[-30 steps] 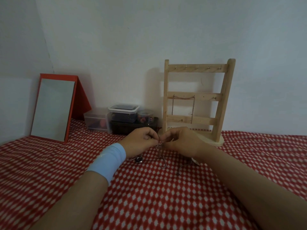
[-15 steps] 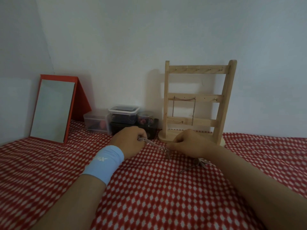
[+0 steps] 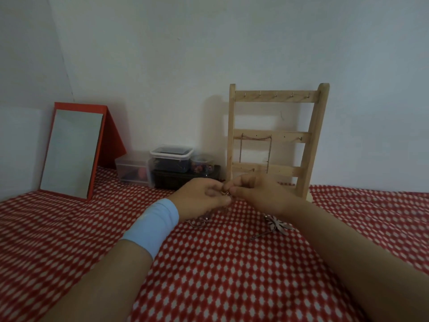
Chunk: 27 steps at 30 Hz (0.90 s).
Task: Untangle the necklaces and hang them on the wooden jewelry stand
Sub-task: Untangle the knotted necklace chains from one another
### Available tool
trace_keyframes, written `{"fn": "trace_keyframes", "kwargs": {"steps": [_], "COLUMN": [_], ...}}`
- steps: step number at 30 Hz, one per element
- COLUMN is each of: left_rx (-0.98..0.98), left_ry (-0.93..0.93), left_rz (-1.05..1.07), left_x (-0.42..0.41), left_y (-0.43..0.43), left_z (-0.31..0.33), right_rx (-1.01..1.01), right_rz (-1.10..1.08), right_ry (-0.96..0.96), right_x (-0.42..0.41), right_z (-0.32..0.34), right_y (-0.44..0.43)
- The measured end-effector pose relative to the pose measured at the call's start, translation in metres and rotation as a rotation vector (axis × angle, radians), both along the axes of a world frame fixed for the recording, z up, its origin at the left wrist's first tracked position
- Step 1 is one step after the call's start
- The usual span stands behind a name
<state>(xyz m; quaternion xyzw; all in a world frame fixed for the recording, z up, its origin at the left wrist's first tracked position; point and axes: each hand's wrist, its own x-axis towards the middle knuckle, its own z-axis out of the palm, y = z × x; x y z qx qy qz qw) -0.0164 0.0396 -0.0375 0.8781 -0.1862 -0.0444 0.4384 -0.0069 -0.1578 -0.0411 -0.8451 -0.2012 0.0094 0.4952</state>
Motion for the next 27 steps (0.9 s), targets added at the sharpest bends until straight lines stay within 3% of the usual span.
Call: {"fn": "trace_keyframes", "kwargs": {"steps": [4,8,13,17,21,23,25,27], "left_rx": [-0.054,0.045,-0.019,-0.317,-0.844,-0.953,-0.913,-0.664], "left_ry": [-0.081,-0.034,-0.072,0.055,0.302,0.327,0.345,0.290], "left_rz": [0.116,0.108,0.144,0.186,0.207,0.170,0.141,0.134], "left_x": [0.004,0.003,0.003,0.010,0.011,0.006,0.004,0.001], "left_y": [0.001,-0.002,-0.005,0.003,-0.003,-0.004,-0.003,-0.002], "left_z": [-0.008,-0.003,0.000,0.002,0.003,0.003,0.001,0.000], "right_rx": [0.031,-0.110,-0.215,-0.206,-0.176,-0.123,-0.050,0.013], "right_rz": [0.015,-0.004,0.011,0.016,0.013,0.023,0.013,0.021], "right_ry": [0.013,-0.024,-0.025,0.010,0.051,0.055,0.037,0.006], "right_x": [0.002,0.002,-0.004,-0.005,-0.007,-0.008,-0.011,-0.012], "right_z": [-0.001,0.000,0.005,0.004,0.006,0.007,0.010,0.012], "right_y": [0.000,0.003,0.004,0.002,0.000,0.000,0.002,0.002]}}
